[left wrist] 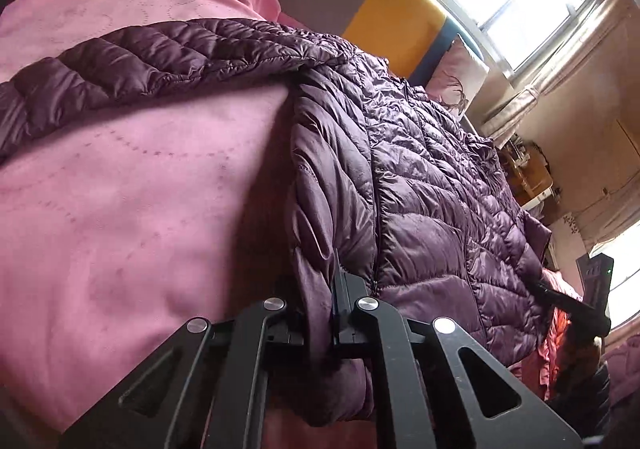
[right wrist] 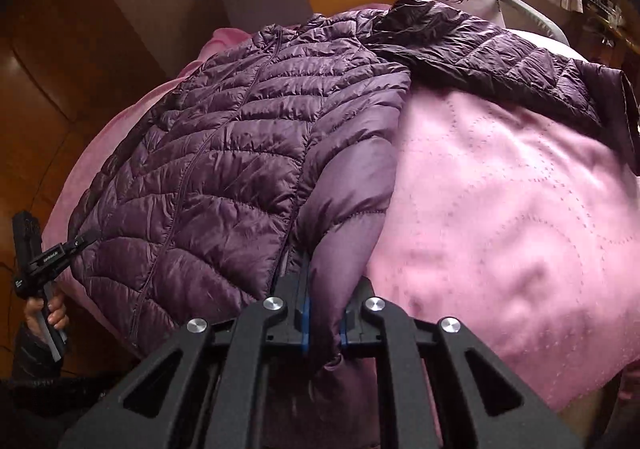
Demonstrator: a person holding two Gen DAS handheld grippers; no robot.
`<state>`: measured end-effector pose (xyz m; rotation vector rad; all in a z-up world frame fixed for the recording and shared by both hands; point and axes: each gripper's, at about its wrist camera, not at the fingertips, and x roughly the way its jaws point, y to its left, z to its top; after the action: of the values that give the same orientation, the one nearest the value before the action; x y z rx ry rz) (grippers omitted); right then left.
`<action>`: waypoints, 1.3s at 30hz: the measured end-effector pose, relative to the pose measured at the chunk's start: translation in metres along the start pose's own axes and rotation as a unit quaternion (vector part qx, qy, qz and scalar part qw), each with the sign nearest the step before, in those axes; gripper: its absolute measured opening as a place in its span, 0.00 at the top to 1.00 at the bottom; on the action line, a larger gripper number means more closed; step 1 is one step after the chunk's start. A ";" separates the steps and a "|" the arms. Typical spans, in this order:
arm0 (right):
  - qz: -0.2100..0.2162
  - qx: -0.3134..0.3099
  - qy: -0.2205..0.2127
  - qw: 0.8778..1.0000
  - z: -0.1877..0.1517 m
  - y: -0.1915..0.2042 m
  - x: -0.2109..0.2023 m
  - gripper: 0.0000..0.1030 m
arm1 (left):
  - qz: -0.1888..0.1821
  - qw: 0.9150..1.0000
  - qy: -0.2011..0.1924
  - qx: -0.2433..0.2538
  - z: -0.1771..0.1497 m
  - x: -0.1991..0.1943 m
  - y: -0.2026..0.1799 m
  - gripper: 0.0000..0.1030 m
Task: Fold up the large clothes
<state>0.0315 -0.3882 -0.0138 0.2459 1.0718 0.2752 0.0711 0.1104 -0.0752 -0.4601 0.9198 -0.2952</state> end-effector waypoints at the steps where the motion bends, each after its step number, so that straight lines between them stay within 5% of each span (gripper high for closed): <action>1: -0.004 -0.010 0.015 1.000 -0.011 0.000 0.001 0.92 | 0.001 1.000 0.002 0.001 -0.004 -0.006 0.002 0.95; 6: -0.023 -0.035 0.074 0.996 -0.047 0.003 0.008 0.91 | 0.008 0.999 0.031 -0.006 -0.048 -0.028 0.009 0.95; 8: -0.039 -0.039 0.080 0.995 -0.041 0.001 0.005 0.82 | 0.014 0.999 0.035 0.002 -0.057 -0.033 0.005 0.94; 9: -0.052 -0.034 0.071 0.996 -0.033 -0.001 0.000 0.74 | 0.019 0.999 0.032 0.004 -0.058 -0.037 0.004 0.88; 11: -0.082 -0.037 0.030 0.996 -0.014 0.002 -0.012 0.60 | 0.027 0.999 0.026 -0.003 -0.050 -0.042 0.008 0.55; 12: -0.089 -0.038 0.004 0.995 -0.004 0.005 -0.018 0.42 | 0.027 0.999 0.014 -0.014 -0.044 -0.049 0.015 0.24; 13: -0.088 -0.036 -0.028 0.995 0.007 0.010 -0.023 0.28 | 0.039 0.998 -0.019 -0.035 -0.033 -0.059 0.024 0.17; 14: -0.080 -0.035 -0.049 0.995 0.013 0.017 -0.025 0.27 | 0.057 0.996 -0.043 -0.052 -0.025 -0.067 0.033 0.17; 16: -0.047 -0.033 -0.076 0.995 0.029 0.038 -0.015 0.24 | 0.101 0.986 -0.081 -0.106 -0.005 -0.087 0.064 0.17; 20: -0.026 -0.067 -0.083 0.994 0.057 0.094 0.037 0.20 | 0.212 0.938 -0.150 -0.228 0.024 -0.128 0.133 0.17; 22: -0.014 -0.080 -0.072 0.994 0.067 0.118 0.065 0.20 | 0.230 0.924 -0.172 -0.254 0.036 -0.142 0.159 0.17; 24: -0.014 -0.101 -0.067 0.992 0.067 0.147 0.087 0.20 | 0.246 0.912 -0.182 -0.274 0.048 -0.148 0.179 0.16; 27: -0.015 -0.120 -0.059 0.991 0.065 0.171 0.114 0.20 | 0.237 0.908 -0.174 -0.297 0.066 -0.139 0.205 0.16; 29: -0.016 -0.127 -0.047 0.991 0.063 0.180 0.132 0.20 | 0.246 0.911 -0.153 -0.292 0.075 -0.123 0.220 0.26; 30: -0.024 -0.133 -0.039 0.990 0.060 0.183 0.140 0.17 | 0.262 0.910 -0.147 -0.284 0.074 -0.117 0.222 0.66; 31: -0.033 -0.136 -0.034 0.990 0.056 0.183 0.145 0.17 | 0.281 0.911 -0.133 -0.272 0.075 -0.109 0.227 0.80; 34: -0.048 -0.153 -0.033 0.986 0.045 0.191 0.159 0.17 | 0.298 0.906 -0.155 -0.259 0.075 -0.122 0.231 0.94; 36: -0.057 -0.170 -0.039 0.983 0.037 0.196 0.165 0.16 | 0.324 0.895 -0.168 -0.257 0.074 -0.134 0.233 0.95; 39: -0.053 -0.166 -0.045 0.984 0.037 0.192 0.172 0.14 | 0.334 0.892 -0.152 -0.263 0.067 -0.130 0.242 0.95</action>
<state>0.1223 -0.1524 -0.0765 -0.0974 0.9286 0.3396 0.0633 0.3933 -0.0718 -0.6309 0.7881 0.6608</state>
